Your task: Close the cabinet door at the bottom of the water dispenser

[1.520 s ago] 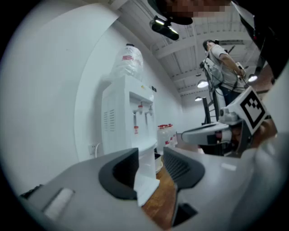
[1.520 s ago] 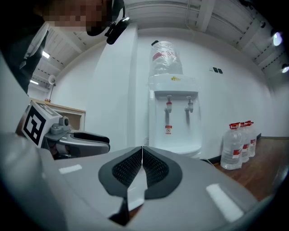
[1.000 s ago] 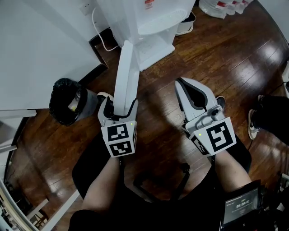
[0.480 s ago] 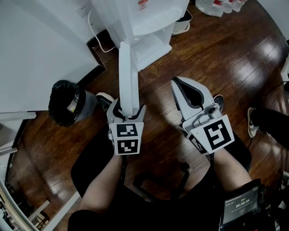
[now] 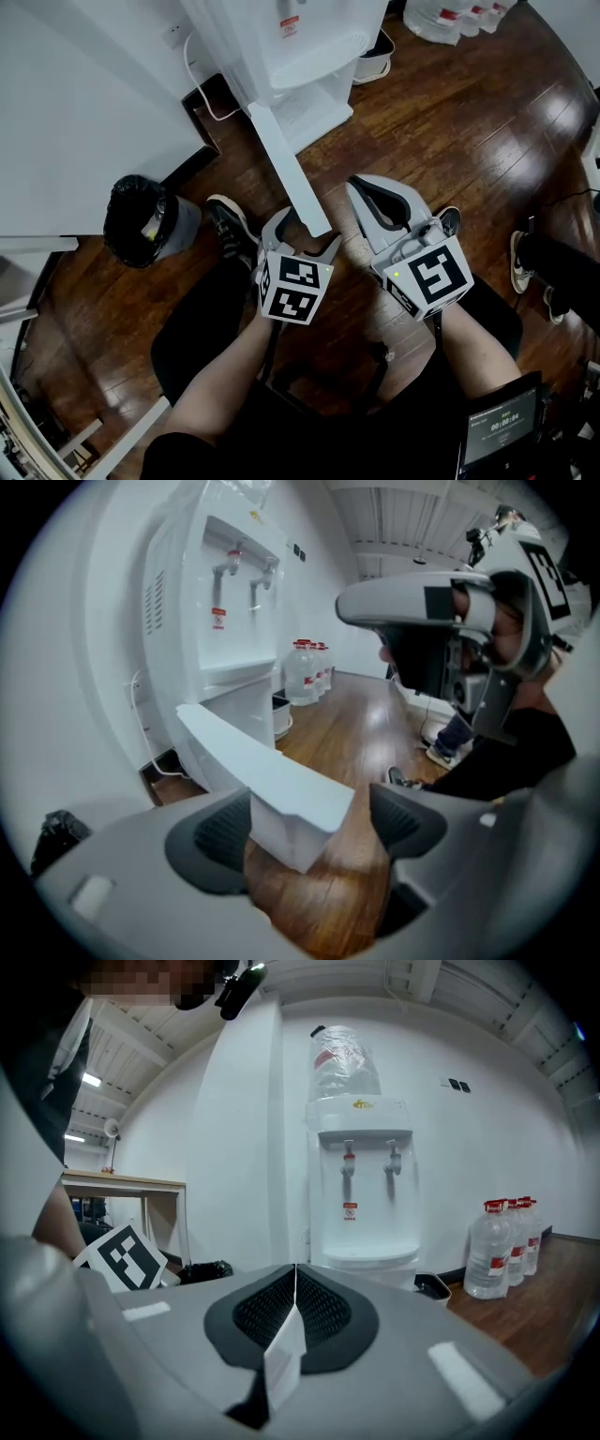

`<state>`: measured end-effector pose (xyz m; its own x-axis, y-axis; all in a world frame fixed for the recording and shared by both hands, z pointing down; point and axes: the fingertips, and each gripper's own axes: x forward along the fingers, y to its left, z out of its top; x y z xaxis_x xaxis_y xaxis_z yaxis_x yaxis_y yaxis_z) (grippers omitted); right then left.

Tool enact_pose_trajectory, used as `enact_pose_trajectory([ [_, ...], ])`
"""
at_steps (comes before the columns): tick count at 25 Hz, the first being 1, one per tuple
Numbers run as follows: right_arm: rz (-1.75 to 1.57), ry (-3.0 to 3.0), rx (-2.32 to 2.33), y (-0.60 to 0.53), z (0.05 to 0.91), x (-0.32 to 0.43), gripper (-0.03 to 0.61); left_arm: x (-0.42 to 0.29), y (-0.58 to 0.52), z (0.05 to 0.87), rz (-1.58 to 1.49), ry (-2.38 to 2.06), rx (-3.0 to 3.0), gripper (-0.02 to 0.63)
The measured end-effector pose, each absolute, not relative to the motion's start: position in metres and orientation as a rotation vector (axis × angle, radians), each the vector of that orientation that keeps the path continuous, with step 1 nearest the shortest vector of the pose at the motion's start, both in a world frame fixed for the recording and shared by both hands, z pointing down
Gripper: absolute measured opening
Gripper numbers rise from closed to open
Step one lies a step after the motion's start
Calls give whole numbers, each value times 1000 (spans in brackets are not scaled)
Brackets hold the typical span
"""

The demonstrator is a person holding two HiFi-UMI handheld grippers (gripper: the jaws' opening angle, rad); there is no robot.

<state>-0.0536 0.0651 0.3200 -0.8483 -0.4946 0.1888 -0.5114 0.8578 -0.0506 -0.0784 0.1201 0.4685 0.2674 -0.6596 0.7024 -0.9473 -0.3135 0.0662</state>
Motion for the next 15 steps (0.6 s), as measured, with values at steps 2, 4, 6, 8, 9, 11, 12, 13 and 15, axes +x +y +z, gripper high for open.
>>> enact_pose_trajectory([
  [2, 183, -2840, 772, 59, 328, -48, 6, -69, 115, 468, 793, -1410, 2093, 404],
  [4, 220, -2811, 762, 54, 338, -43, 35, -58, 110, 469, 801, -1365, 2129, 410],
  [6, 247, -2768, 724, 51, 351, -40, 83, -47, 104, 469, 808, -1315, 2161, 414],
  [8, 245, -2718, 634, 53, 366, -42, 101, -38, 97, 467, 816, -1269, 2192, 420],
  [9, 233, -2691, 579, 56, 373, -45, 108, -33, 93, 467, 818, -1245, 2207, 424],
  [11, 188, -2628, 469, 66, 389, -49, 122, -25, 87, 466, 823, -1201, 2237, 434],
  [12, 166, -2591, 420, 70, 398, -49, 133, -22, 85, 467, 827, -1180, 2249, 441],
  [13, 155, -2556, 378, 74, 408, -48, 135, -19, 84, 467, 835, -1160, 2260, 450],
  [15, 177, -2497, 317, 76, 427, -45, 144, -13, 82, 467, 878, -1114, 2279, 463],
])
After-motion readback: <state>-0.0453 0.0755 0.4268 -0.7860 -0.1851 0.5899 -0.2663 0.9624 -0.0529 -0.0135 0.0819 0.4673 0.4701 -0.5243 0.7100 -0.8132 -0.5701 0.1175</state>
